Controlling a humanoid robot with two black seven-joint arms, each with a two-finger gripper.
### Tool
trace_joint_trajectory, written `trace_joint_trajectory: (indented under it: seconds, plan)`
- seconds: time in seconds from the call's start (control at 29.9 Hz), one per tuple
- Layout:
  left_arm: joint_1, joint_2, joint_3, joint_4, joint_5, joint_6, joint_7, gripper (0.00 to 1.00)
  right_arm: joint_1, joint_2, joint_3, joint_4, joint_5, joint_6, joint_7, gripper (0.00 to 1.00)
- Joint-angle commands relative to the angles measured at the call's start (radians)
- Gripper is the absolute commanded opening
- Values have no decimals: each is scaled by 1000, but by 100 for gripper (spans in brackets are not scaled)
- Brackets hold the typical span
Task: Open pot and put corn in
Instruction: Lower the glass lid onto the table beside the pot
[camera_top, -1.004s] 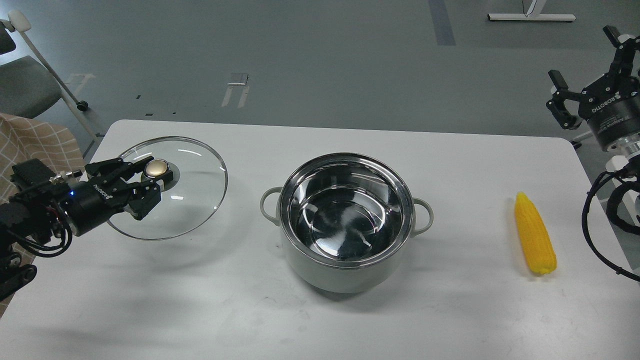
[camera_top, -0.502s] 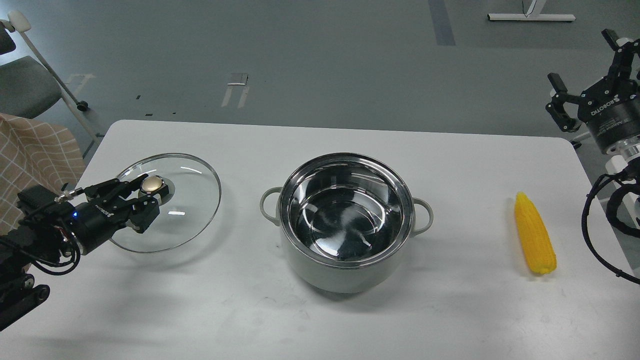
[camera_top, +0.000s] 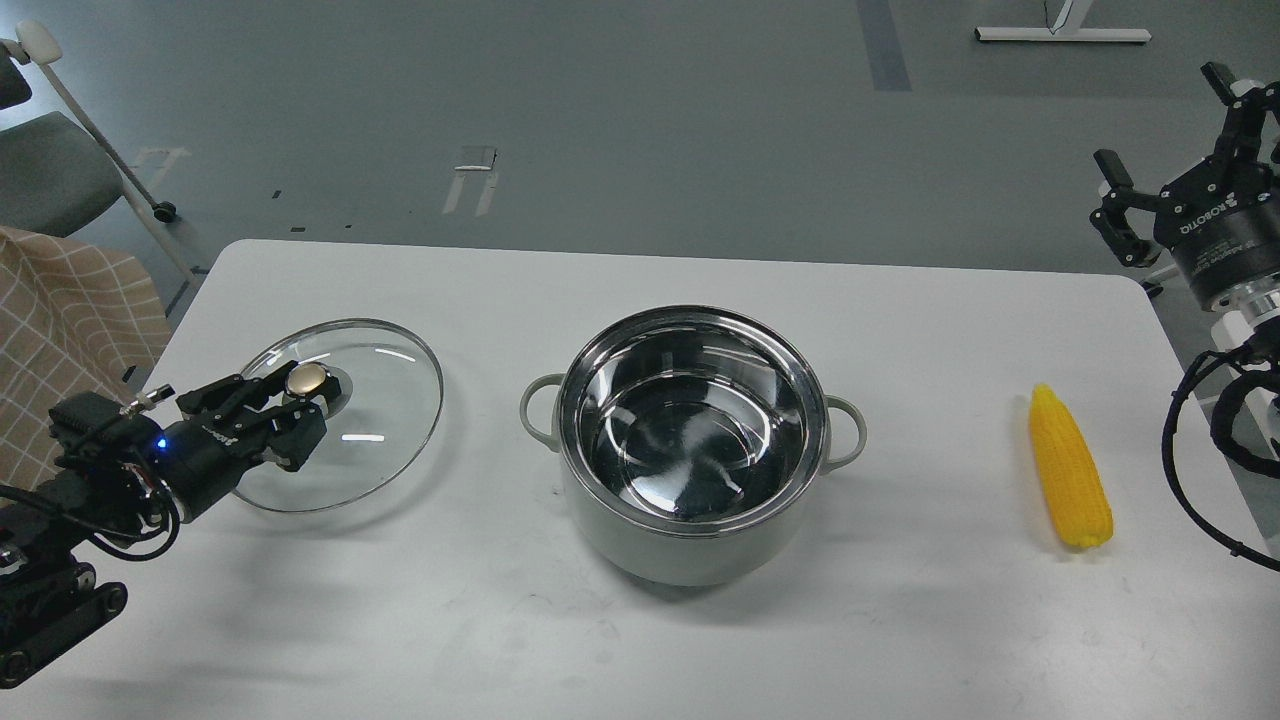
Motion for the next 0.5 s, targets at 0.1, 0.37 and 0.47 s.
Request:
trace_joint_trajectory:
  seconds: [0.1, 0.37, 0.47]
  plan:
    - [3, -20, 5, 51, 1, 11, 0, 3, 0, 2, 0, -2, 0, 0, -1, 100]
    - [3, -21, 5, 57, 1, 11, 0, 15, 0, 2, 0, -2, 0, 0, 0, 100]
    - [3, -21, 5, 57, 0, 11, 0, 38, 0, 3, 0, -2, 0, 0, -1, 100]
